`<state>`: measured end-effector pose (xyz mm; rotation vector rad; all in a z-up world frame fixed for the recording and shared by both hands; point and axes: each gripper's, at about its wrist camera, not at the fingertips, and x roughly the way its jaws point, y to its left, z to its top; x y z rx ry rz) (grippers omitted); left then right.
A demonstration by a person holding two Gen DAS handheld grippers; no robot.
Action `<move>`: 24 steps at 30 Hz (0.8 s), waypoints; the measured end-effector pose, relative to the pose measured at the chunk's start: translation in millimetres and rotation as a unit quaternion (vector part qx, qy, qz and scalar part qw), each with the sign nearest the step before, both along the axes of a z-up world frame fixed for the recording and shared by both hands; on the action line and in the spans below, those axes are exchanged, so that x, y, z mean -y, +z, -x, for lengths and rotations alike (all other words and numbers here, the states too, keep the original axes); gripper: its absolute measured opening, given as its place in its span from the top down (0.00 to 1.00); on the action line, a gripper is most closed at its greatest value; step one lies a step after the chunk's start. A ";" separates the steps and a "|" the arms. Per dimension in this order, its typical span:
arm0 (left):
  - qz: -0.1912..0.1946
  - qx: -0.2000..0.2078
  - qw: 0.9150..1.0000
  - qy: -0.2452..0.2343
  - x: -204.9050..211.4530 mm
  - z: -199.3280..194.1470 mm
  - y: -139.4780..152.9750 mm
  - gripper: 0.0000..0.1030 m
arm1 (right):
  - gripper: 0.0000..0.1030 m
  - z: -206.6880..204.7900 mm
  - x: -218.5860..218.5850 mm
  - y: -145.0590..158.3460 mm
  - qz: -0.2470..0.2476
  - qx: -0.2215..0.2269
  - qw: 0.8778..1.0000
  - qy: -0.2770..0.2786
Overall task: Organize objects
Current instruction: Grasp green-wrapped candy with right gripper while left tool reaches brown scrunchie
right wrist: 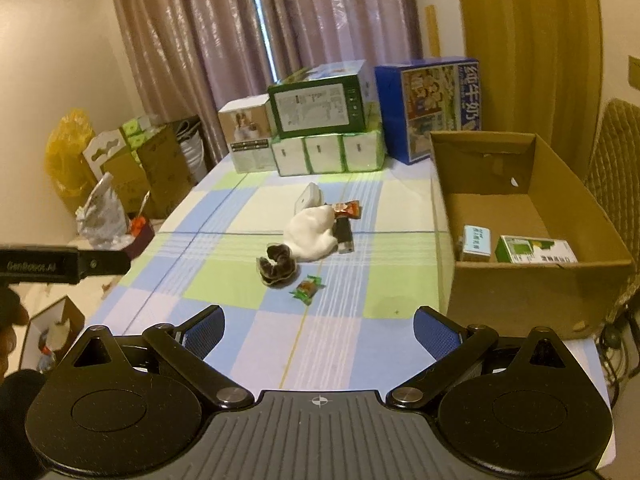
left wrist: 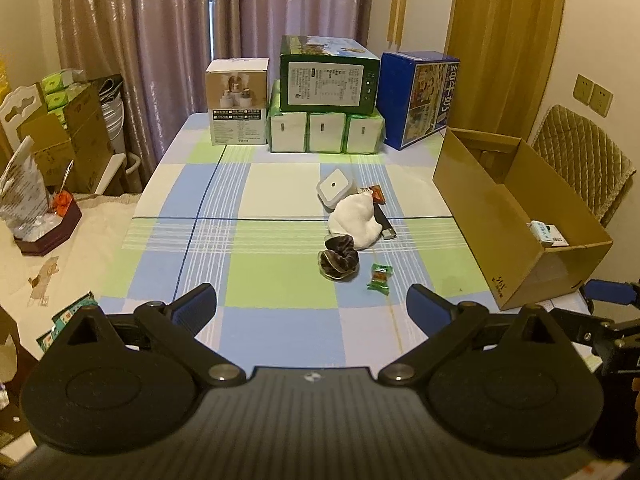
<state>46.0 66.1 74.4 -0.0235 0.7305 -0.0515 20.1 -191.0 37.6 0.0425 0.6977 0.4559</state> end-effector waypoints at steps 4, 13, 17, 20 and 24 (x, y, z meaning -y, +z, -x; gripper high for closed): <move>-0.001 -0.003 1.000 -0.012 -5.9 -13.0 -7.0 0.03 | 0.05 -3.1 -10.7 -2.3 0.011 0.015 1.000 0.023; -0.012 -0.018 0.999 -0.040 -6.2 -60.9 -45.9 0.03 | 0.14 -41.7 -31.4 -34.7 0.021 0.027 0.997 0.071; -0.016 -0.021 0.998 -0.051 -4.3 -84.1 -65.5 0.03 | 0.24 -66.9 -41.8 -60.8 0.032 0.019 0.995 0.091; -0.025 -0.028 0.998 -0.059 -3.6 -101.0 -82.4 0.04 | 0.28 -84.5 -47.9 -81.5 0.041 0.013 0.994 0.104; -0.035 -0.034 0.996 -0.070 -1.4 -116.4 -104.8 0.04 | 0.34 -104.9 -55.4 -107.2 0.043 -0.002 0.991 0.126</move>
